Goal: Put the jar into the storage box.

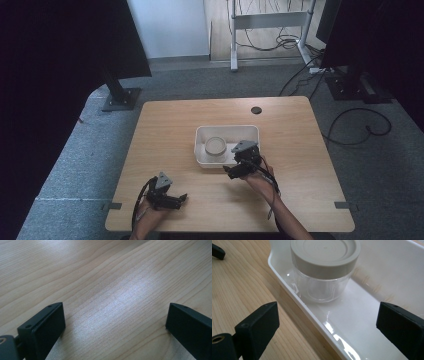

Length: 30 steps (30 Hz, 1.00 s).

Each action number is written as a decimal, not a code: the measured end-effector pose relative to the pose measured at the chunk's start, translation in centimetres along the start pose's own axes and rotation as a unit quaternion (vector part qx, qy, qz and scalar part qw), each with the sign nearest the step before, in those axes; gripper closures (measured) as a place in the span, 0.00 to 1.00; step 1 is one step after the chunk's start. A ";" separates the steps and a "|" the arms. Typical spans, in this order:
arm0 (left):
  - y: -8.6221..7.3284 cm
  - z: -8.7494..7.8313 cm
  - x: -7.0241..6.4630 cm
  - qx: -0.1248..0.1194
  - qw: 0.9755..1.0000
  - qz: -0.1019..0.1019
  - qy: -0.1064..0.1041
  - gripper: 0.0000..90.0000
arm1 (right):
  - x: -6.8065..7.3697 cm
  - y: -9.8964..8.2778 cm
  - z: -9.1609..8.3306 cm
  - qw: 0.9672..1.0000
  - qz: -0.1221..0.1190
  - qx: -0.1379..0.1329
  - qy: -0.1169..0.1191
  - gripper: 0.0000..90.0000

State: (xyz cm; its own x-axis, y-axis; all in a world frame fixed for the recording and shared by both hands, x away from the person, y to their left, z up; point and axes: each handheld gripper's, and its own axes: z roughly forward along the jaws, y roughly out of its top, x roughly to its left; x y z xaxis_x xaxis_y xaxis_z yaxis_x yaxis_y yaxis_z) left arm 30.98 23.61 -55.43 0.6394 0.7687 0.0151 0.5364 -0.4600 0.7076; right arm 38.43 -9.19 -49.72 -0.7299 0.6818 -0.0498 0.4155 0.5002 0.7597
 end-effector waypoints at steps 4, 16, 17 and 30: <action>0.0 0.0 0.0 0.000 1.000 0.000 0.000 0.02 | -0.1 -0.2 -0.4 1.000 0.000 -0.004 0.001 0.05; 0.0 0.0 0.0 0.000 1.000 0.000 0.000 0.02 | -0.1 -1.3 -1.6 1.000 -0.008 -0.006 0.002 0.04; 0.0 0.0 0.0 0.000 1.000 0.000 0.000 0.02 | -0.1 -1.4 -1.7 1.000 -0.009 -0.007 0.002 0.04; 0.0 0.0 0.0 0.000 1.000 -0.001 0.000 0.02 | -0.3 -2.5 -3.2 1.000 -0.010 -0.012 0.003 0.04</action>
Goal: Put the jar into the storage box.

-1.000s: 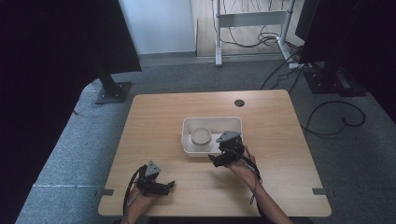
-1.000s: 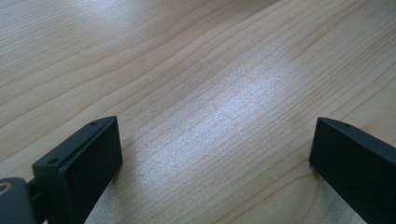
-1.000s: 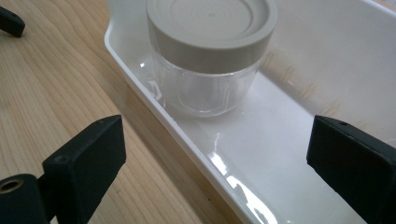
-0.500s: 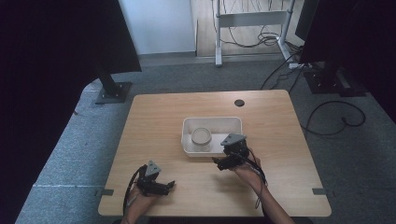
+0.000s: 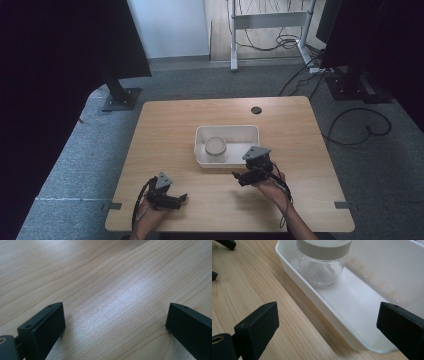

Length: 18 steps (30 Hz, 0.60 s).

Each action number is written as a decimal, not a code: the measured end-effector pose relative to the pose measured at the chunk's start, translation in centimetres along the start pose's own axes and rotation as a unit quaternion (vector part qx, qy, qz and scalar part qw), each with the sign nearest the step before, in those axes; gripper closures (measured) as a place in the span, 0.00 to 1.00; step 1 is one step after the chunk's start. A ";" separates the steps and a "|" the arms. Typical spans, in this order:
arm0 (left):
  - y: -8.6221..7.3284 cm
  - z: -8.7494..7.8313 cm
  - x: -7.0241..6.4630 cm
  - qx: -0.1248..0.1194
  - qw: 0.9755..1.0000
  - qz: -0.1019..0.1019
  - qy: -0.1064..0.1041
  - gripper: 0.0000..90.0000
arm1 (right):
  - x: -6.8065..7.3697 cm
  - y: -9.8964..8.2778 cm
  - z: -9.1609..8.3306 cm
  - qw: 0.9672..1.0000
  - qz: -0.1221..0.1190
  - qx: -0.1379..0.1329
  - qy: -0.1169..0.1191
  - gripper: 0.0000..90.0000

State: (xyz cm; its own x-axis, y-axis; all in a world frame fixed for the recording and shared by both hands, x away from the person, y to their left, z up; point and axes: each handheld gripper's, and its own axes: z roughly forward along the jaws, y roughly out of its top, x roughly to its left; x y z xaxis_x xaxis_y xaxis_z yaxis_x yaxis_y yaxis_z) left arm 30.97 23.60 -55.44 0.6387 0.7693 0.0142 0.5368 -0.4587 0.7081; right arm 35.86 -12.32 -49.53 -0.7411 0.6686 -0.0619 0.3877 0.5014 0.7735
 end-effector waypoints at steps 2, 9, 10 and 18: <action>0.0 0.0 0.0 0.000 1.000 0.000 0.000 0.02 | -0.1 -0.2 -0.3 1.000 0.001 -0.002 -0.002 0.04; 0.0 0.0 0.0 0.000 1.000 0.000 0.000 0.02 | -0.2 -0.9 -1.1 1.000 0.001 -0.002 -0.002 0.04; 0.0 0.0 0.0 0.000 1.000 0.000 0.000 0.02 | -0.3 -1.0 -1.2 1.000 0.001 -0.002 -0.003 0.04; 0.0 0.0 0.0 0.000 1.000 0.000 0.000 0.02 | -0.5 -2.1 -2.2 1.000 0.003 -0.002 -0.009 0.04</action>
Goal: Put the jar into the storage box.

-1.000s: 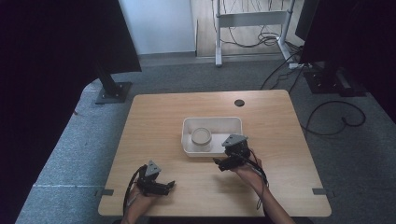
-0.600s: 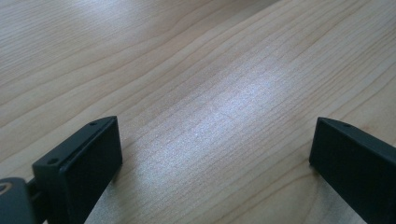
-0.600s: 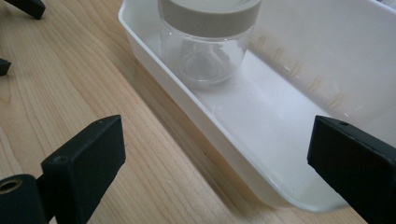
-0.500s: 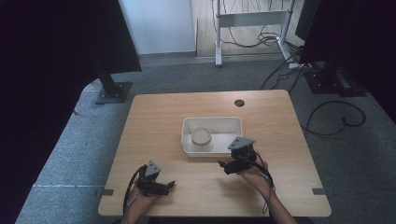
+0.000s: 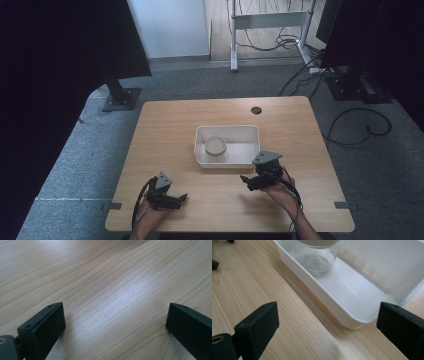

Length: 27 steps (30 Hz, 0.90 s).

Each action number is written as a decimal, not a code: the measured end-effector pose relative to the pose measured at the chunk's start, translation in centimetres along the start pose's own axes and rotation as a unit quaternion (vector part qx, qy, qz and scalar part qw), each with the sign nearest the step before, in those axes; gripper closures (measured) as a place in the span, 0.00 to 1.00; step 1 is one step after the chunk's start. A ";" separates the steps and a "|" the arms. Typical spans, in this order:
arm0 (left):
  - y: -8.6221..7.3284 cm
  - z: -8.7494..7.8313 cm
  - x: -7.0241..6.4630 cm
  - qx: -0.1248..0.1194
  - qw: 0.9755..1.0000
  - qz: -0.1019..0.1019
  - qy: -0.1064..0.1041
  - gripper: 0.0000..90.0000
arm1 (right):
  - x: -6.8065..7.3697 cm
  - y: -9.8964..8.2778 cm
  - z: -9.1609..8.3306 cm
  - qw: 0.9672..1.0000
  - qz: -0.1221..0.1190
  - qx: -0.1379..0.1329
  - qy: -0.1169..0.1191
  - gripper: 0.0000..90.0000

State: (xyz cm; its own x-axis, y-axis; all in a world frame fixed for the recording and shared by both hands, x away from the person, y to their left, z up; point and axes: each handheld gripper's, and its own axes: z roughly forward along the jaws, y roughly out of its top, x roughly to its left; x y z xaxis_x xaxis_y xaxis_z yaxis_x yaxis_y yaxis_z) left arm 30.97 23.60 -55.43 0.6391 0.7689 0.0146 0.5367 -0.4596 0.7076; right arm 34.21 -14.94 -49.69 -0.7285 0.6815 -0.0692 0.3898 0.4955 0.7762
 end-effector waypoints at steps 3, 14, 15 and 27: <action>0.0 0.0 0.0 0.000 1.000 0.000 0.000 0.02 | -0.2 -0.6 -0.5 1.000 0.002 -0.001 -0.005 0.04; 0.0 0.0 0.0 0.000 1.000 0.000 0.000 0.02 | -0.9 -3.0 -2.0 1.000 0.013 -0.010 -0.012 0.04; 0.0 0.0 0.0 0.000 1.000 0.000 0.000 0.02 | -1.0 -3.2 -2.1 1.000 0.014 -0.009 -0.014 0.04; 0.0 0.0 0.0 0.000 1.000 0.000 0.000 0.02 | -1.5 -5.9 -3.6 0.999 0.028 -0.009 -0.028 0.05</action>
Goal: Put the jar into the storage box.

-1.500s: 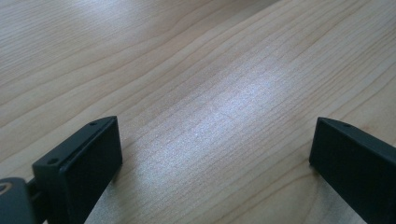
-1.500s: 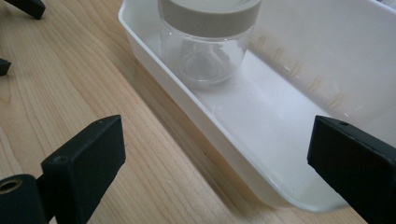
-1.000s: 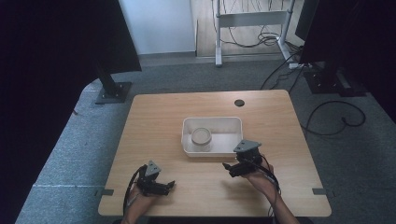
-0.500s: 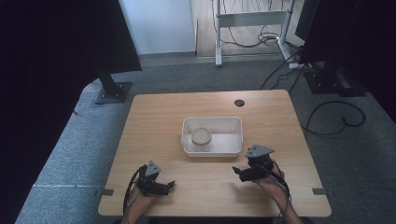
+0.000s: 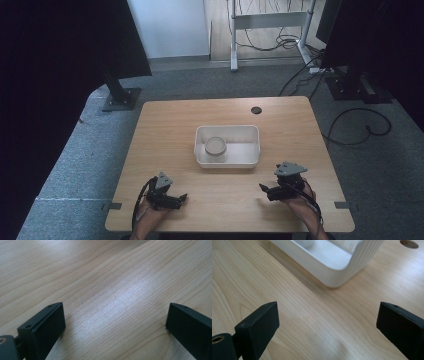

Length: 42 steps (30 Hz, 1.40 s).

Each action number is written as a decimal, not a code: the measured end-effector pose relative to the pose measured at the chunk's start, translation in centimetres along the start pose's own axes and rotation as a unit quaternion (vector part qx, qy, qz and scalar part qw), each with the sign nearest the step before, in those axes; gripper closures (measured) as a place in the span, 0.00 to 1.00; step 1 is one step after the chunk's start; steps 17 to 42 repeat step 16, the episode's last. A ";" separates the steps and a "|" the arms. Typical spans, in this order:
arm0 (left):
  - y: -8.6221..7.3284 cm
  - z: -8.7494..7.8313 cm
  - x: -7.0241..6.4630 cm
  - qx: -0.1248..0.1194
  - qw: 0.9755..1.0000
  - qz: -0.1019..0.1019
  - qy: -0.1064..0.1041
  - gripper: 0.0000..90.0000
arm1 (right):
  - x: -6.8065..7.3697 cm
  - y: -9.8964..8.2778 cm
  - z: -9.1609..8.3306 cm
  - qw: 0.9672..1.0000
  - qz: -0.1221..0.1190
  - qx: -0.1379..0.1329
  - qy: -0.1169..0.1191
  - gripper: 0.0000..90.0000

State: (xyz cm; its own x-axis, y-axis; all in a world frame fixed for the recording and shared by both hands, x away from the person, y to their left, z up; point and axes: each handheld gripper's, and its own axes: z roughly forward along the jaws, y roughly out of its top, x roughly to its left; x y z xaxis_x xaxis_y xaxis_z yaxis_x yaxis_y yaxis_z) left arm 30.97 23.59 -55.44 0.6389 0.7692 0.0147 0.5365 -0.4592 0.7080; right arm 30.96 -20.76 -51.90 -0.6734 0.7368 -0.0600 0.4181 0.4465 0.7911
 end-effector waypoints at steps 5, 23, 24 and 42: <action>0.0 0.0 0.0 0.000 1.000 0.000 0.000 0.02 | -0.2 -1.5 -0.4 1.000 0.006 0.011 -0.007 0.05; 0.0 0.0 0.0 0.000 1.000 0.000 0.000 0.02 | -0.9 -4.5 -1.0 0.999 0.027 0.040 -0.021 0.05; 0.0 0.0 0.0 0.000 1.000 0.000 0.000 0.02 | -0.9 -4.5 -1.0 0.999 0.027 0.040 -0.021 0.05; 0.0 0.0 0.0 0.000 1.000 0.000 0.000 0.02 | -0.9 -4.5 -1.0 0.999 0.027 0.040 -0.021 0.05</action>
